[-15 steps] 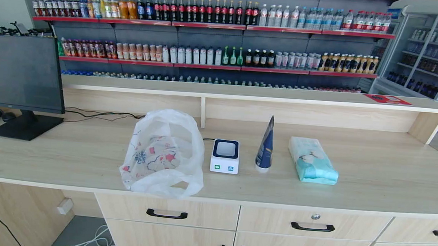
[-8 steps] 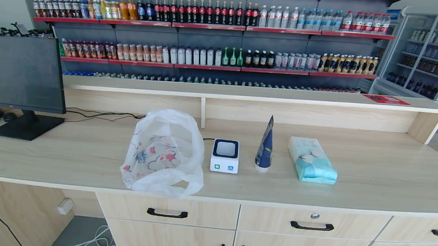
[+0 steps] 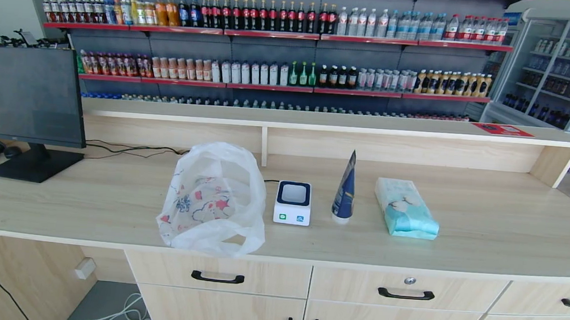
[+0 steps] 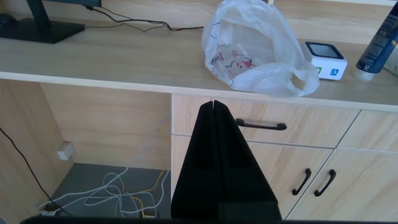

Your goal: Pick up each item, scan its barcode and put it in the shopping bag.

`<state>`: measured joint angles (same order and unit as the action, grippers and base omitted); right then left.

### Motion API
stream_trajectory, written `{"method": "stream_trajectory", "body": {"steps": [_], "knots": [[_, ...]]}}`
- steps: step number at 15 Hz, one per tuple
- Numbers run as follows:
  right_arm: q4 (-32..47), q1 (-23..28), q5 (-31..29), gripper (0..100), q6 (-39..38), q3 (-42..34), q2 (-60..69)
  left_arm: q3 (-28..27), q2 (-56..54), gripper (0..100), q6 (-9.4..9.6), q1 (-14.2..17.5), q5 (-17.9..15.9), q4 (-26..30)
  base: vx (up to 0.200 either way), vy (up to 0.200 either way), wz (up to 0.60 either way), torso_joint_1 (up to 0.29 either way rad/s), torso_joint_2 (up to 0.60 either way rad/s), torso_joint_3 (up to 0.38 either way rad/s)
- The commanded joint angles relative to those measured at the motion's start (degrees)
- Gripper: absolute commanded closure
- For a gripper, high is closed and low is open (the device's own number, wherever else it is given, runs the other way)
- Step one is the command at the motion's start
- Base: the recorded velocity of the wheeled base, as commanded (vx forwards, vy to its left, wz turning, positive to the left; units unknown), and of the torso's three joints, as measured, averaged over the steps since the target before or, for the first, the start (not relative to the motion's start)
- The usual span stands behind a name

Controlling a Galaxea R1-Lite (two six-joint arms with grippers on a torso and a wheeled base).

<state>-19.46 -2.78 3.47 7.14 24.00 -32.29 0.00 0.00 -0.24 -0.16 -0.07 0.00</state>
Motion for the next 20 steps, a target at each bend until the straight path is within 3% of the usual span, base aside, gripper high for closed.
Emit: {"method": "stream_trajectory", "body": {"steps": [1,5,9,12,20], "knots": [[-15.4,-7.6,-0.3,0,0.9,2.6,-21.0,0.0,0.0,100,-0.02,0.0,0.0,0.0,0.000,0.000,0.00,0.000,0.00,0.000],[-32.1,-15.7,-7.0,0,1.7,8.5,-39.8,0.0,0.0,100,-0.02,0.0,0.0,0.0,0.000,0.000,0.00,0.000,0.00,0.000],[-46.0,-24.9,-16.5,0,1.8,6.1,-49.5,0.0,0.0,100,-0.02,0.0,0.0,0.0,0.000,0.000,0.00,0.000,0.00,0.000],[-46.1,-26.1,-21.3,0,-1.6,5.8,-53.6,0.0,0.0,100,-0.02,0.0,0.0,0.0,0.000,0.000,0.00,0.000,0.00,0.000],[-46.9,-24.0,-20.3,0,-4.5,8.4,-66.6,0.0,0.0,100,-0.02,0.0,0.0,0.0,0.000,0.000,0.00,0.000,0.00,0.000]]}}
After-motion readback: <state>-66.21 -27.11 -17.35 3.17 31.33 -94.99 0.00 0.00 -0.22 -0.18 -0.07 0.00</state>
